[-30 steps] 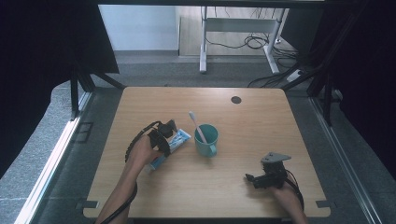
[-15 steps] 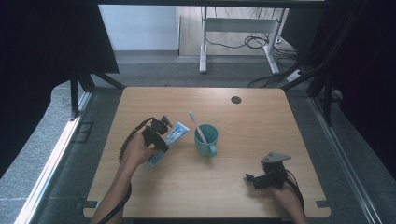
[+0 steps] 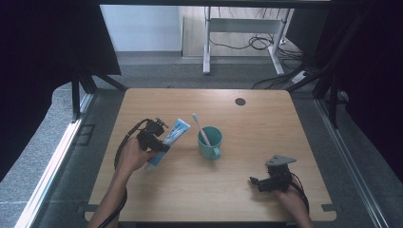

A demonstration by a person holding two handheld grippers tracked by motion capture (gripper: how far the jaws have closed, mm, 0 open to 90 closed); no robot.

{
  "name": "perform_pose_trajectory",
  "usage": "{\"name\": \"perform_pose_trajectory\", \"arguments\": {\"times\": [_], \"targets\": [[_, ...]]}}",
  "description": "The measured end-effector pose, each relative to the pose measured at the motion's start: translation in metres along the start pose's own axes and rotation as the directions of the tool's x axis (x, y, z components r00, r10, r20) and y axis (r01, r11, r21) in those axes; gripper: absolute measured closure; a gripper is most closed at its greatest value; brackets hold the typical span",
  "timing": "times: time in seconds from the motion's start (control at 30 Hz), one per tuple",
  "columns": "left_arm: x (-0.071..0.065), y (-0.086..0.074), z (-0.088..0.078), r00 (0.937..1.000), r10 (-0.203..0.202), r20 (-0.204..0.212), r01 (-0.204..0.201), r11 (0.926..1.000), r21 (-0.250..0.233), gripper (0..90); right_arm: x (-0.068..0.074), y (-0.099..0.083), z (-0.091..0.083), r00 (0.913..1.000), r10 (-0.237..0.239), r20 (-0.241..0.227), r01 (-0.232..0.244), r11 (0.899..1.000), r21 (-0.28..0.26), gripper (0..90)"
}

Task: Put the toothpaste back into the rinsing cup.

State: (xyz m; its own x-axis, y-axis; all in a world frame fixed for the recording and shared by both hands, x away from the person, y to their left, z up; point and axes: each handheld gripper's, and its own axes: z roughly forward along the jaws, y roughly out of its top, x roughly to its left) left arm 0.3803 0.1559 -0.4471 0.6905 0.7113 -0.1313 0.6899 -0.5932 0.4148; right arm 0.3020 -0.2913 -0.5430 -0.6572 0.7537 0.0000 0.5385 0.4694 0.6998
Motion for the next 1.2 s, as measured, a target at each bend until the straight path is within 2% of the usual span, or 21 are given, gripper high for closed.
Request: {"name": "perform_pose_trajectory", "arguments": {"times": [0.1, 0.27, 0.43, 0.57, 0.9, 1.2], "targets": [[0.000, -0.003, -0.005, 1.0000, 0.006, 0.000, -0.006, 0.9992, -0.041, 73.7, 0.000, 0.000, 0.000, 1.0000, 0.000, 0.000, 0.000, 1.000, 0.000, 0.1], [-0.003, -0.010, -0.012, 0.9998, 0.018, -0.002, -0.018, 0.9931, -0.116, 73.7, 0.000, 0.000, 0.000, 1.0000, 0.001, 0.000, -0.001, 1.000, 0.000, 0.1], [-0.003, -0.015, -0.020, 0.9993, 0.038, 0.002, -0.037, 0.9818, -0.186, 73.7, 0.000, 0.000, 0.000, 1.0000, 0.002, 0.000, -0.002, 1.000, 0.001, 0.1], [-0.005, -0.018, -0.026, 0.9992, 0.035, 0.020, -0.030, 0.9714, -0.235, 73.7, 0.000, 0.000, 0.000, 1.0000, 0.002, 0.000, -0.002, 1.000, 0.001, 0.1], [-0.016, -0.013, -0.038, 0.9970, 0.073, 0.025, -0.064, 0.9613, -0.268, 73.7, 0.000, 0.000, 0.000, 1.0000, 0.002, 0.000, -0.002, 1.000, 0.001, 0.1], [-0.026, -0.001, -0.039, 0.9942, 0.103, 0.030, -0.092, 0.9594, -0.267, 73.7, 0.000, 0.000, 0.000, 1.0000, -0.002, 0.000, 0.002, 1.000, -0.001, 0.1]]}}
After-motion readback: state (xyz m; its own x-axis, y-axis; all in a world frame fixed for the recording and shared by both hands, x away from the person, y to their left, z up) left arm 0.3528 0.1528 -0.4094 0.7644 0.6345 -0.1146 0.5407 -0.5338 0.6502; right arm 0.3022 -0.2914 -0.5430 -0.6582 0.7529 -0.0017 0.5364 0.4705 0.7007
